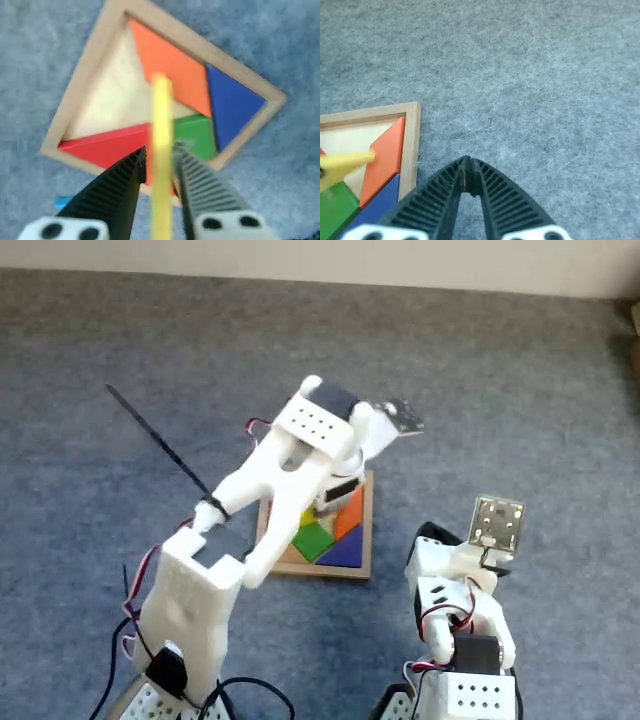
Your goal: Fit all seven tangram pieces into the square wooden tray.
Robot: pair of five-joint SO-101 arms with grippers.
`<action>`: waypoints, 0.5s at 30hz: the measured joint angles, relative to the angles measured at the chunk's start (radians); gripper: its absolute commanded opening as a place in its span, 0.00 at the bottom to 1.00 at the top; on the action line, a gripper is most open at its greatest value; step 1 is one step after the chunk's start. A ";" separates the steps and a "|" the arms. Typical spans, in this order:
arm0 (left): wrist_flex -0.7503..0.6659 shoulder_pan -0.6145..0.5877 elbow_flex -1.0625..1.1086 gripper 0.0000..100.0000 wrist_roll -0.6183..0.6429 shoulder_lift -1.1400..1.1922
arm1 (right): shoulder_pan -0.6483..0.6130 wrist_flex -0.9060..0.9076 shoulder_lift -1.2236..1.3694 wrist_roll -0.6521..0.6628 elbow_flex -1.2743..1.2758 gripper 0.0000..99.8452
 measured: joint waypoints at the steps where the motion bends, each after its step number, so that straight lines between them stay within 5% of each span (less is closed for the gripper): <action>1: 0.005 -0.006 -0.012 0.18 0.000 0.000 | 0.000 0.000 0.000 0.000 0.000 0.00; 15: 0.003 -0.048 -0.192 0.18 0.000 0.000 | 0.000 0.000 0.000 0.000 0.000 0.00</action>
